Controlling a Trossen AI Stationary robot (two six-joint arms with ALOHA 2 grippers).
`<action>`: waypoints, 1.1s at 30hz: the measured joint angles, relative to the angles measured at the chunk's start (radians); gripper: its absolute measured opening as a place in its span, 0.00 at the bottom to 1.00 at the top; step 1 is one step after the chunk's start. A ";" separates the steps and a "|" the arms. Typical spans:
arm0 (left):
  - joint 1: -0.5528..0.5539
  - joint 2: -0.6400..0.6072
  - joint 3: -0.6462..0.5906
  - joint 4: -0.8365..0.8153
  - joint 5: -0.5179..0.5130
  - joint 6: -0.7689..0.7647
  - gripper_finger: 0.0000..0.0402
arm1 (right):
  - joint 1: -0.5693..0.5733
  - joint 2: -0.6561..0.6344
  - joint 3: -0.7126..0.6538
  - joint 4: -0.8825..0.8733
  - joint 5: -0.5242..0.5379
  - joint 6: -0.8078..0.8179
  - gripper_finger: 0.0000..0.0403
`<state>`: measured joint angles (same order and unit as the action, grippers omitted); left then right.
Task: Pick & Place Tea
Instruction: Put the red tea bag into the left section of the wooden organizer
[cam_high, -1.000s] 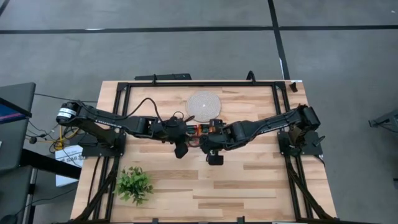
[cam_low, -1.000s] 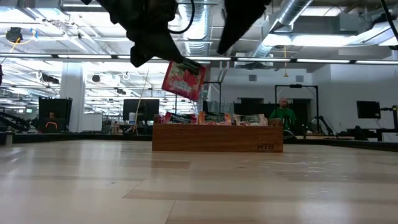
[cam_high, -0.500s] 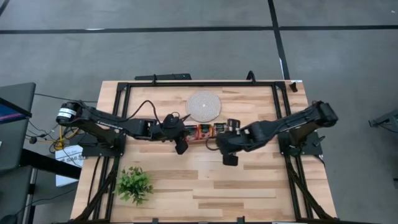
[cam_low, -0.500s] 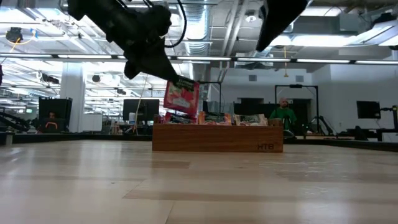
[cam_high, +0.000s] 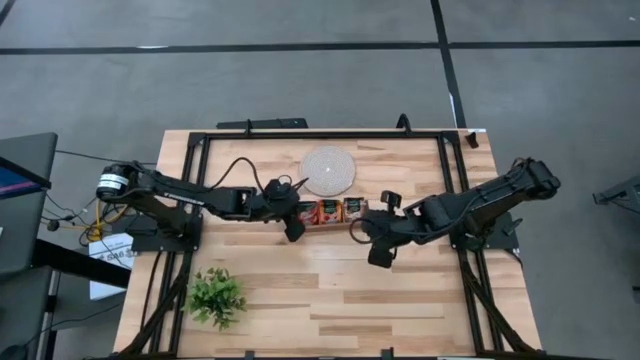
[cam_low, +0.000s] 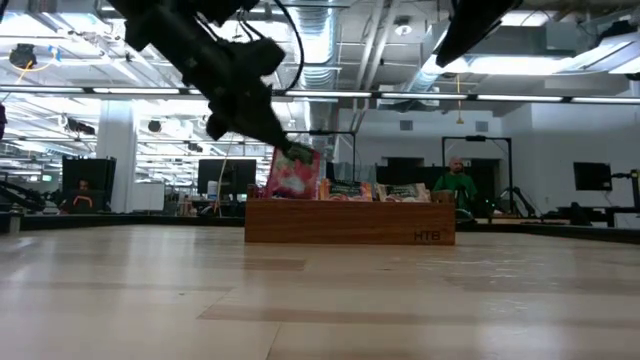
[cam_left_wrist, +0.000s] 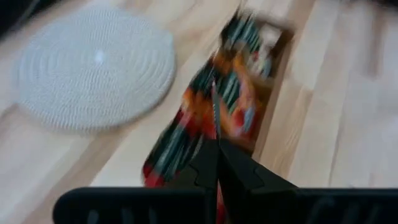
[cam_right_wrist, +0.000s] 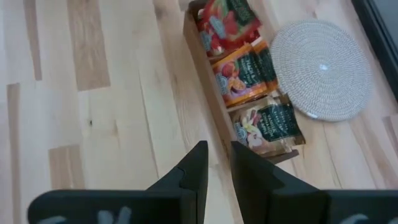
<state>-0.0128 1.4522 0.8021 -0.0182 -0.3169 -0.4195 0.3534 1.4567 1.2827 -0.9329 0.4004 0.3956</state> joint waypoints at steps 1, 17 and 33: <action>0.000 0.008 -0.001 -0.009 0.002 -0.006 0.00 | 0.000 0.001 0.000 -0.001 0.000 0.000 0.15; 0.000 0.087 -0.002 0.022 -0.047 -0.011 0.00 | 0.000 0.004 0.000 -0.001 0.000 -0.002 0.15; 0.000 0.087 -0.001 -0.047 -0.038 -0.014 0.00 | 0.000 0.005 0.000 0.018 0.000 -0.003 0.15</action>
<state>-0.0124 1.5387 0.8013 -0.0656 -0.3546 -0.4339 0.3531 1.4612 1.2827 -0.9148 0.4004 0.3927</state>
